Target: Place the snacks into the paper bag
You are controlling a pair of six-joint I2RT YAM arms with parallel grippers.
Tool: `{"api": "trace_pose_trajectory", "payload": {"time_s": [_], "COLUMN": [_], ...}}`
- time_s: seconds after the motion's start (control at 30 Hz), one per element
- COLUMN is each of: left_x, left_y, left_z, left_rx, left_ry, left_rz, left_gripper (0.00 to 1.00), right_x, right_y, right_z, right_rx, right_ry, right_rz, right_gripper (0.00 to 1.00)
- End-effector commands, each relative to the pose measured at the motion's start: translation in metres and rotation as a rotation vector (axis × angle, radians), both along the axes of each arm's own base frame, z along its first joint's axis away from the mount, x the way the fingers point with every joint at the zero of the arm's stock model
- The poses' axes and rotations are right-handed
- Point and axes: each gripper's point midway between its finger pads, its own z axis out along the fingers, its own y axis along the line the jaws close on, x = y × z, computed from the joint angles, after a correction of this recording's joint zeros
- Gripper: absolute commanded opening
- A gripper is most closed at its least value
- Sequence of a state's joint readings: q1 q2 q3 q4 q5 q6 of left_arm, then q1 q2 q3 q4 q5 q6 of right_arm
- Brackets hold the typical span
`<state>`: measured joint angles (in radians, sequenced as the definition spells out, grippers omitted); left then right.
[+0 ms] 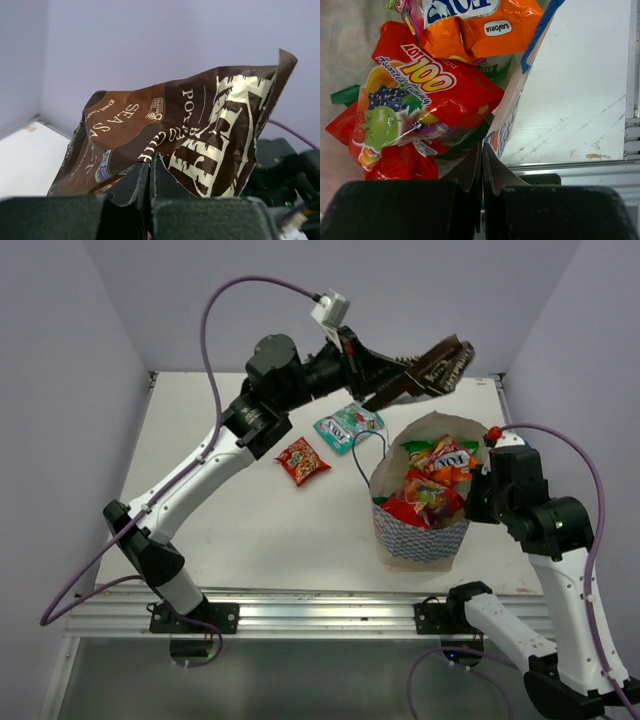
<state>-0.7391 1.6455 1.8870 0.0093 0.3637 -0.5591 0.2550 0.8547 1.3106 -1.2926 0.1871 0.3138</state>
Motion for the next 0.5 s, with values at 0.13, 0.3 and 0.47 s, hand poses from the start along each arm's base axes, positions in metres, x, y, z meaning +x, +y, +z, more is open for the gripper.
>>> {"api": "trace_pose_trajectory", "payload": {"time_s": [0.13,0.3,0.47], "left_x": [-0.076,-0.098,-0.081], "left_y": [-0.065,-0.061,-0.054], "left_z": [-0.091,-0.139,-0.198], "left_rx": [0.111,0.168,0.295], "left_ry": [0.176,0.270,0.295], "left_rz": [-0.277,-0.289,-0.164], "left_gripper": [0.00,0.00,0.00], "right_x": [-0.008,-0.013,-0.015], "right_y": [0.006,0.007,0.006], "right_z": [0.013,0.013,0.011], "right_rx": [0.042,0.049,0.051], "right_ry": [-0.050,-0.052,-0.048], "right_rz": [0.039,0.044,0.046], "right_gripper": [0.00,0.00,0.00]}}
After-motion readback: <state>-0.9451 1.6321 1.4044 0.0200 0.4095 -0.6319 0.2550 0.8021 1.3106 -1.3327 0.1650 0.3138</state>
